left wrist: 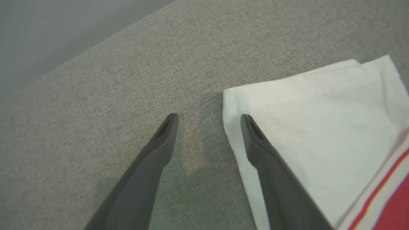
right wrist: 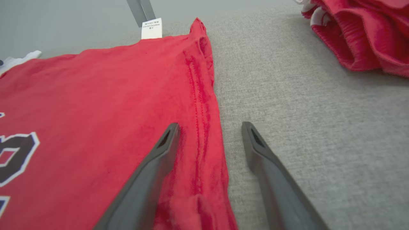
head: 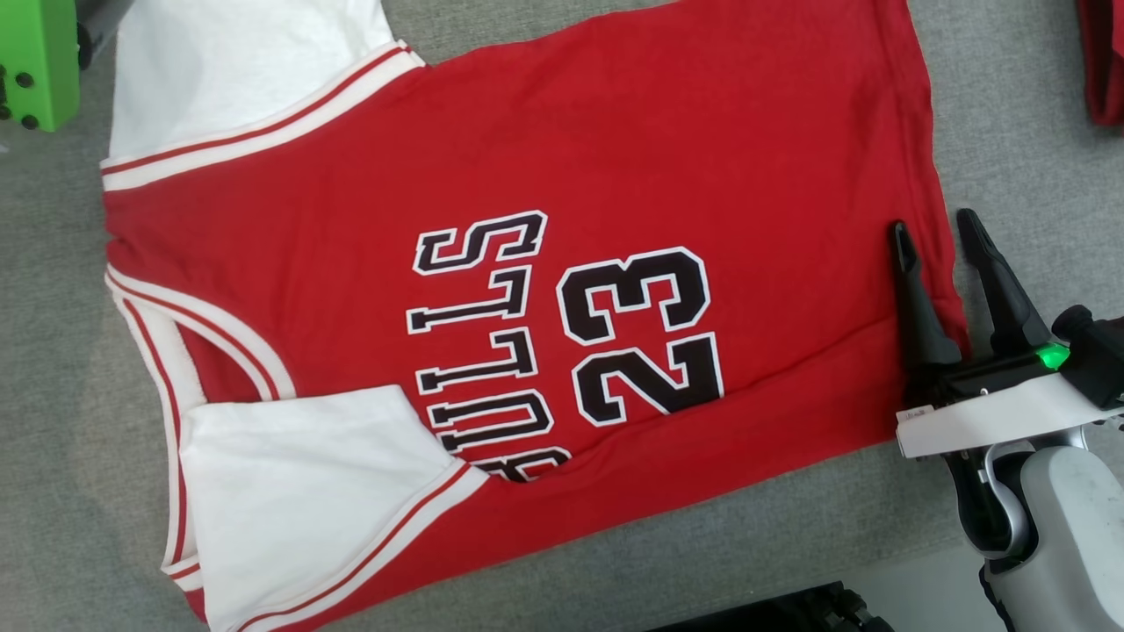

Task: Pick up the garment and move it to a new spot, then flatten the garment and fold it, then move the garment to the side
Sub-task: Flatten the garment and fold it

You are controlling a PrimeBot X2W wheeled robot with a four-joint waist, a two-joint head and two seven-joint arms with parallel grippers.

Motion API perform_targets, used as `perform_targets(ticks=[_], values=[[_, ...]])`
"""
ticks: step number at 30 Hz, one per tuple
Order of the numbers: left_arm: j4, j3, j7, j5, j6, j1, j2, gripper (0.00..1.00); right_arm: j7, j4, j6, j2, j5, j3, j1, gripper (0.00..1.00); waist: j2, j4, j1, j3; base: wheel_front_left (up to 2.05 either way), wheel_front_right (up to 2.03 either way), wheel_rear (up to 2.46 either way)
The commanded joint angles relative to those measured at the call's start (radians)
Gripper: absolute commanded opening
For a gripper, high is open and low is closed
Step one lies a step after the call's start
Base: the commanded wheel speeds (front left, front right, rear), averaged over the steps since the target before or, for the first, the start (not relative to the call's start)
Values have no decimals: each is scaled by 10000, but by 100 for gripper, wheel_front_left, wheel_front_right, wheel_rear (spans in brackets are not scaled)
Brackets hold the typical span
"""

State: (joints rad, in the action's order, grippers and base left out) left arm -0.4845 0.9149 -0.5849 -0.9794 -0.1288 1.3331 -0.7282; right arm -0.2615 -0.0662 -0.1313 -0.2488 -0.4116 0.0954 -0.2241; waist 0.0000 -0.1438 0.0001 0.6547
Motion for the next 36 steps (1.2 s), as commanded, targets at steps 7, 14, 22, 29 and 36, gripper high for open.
perform_targets(ticks=[7,14,22,29,36], values=[[-256,611,434,-154,-15,517,-203,100,-29,-71,12,92,48,13,-173,100,0,-225,-1,197,0,0,0],[-414,1200,568,-479,-17,713,-291,100,-33,10,12,169,113,-3,-101,100,0,-379,-1,195,0,0,0],[-315,1947,1100,-453,-14,971,-513,0,-36,81,12,107,114,-26,-69,100,0,-446,-1,111,0,0,0],[-782,2284,2542,-737,-14,705,-112,0,617,23,12,-352,-590,496,-1210,100,0,-207,-1,-432,0,0,0],[-698,2919,3305,-850,-15,854,260,0,4091,-778,10,-693,-1058,545,-3504,100,0,418,-1,-936,0,0,0]])
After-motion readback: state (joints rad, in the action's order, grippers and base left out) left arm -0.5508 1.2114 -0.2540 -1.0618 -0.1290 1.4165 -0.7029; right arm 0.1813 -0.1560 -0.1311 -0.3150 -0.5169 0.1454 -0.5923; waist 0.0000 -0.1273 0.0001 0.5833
